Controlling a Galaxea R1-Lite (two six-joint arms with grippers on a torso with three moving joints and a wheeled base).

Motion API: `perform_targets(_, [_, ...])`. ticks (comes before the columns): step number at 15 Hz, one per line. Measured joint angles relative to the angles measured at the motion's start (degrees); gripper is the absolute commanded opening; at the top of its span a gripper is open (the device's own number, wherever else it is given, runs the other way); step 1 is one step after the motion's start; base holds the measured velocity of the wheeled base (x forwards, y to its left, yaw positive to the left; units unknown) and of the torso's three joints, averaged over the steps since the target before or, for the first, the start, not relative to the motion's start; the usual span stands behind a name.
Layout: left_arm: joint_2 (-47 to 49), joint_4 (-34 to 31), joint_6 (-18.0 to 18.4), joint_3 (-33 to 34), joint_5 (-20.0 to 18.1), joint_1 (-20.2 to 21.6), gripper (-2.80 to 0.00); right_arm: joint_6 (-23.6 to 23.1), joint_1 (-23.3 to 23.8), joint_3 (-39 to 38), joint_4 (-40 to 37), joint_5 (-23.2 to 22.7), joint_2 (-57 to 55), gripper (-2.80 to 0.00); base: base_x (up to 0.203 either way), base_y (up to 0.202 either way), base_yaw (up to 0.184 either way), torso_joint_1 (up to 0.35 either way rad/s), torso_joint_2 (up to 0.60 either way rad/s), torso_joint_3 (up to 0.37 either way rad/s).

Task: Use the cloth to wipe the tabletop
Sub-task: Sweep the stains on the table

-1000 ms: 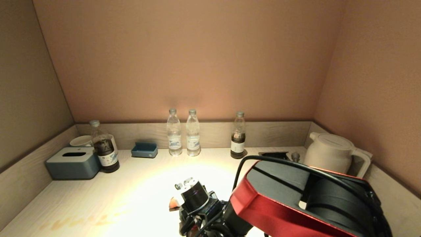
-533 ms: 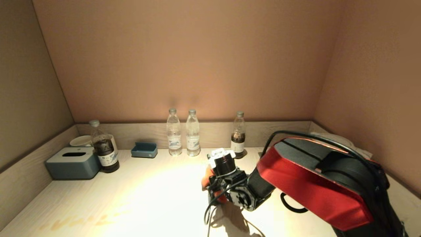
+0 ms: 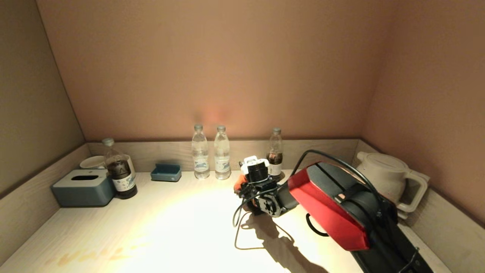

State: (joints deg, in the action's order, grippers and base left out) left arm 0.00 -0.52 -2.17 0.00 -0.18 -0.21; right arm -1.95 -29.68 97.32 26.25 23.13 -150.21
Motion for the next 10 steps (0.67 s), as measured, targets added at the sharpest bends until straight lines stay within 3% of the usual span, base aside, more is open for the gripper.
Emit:
perform_targets(4, [0.00, 0.01, 0.00, 0.00, 0.01, 0.02, -2.80, -0.09, -2.09, 10.72, -7.02, 0.16, -5.21, -2.80, 0.000, 0.000, 0.000, 0.000, 0.00, 0.000])
perform_targets(10, [0.00, 0.00, 0.02, 0.00, 0.02, 0.03, -2.80, 1.61, -9.70, 10.67, -13.11, 0.13, -4.67, -2.80, 0.000, 0.000, 0.000, 0.000, 0.00, 0.000])
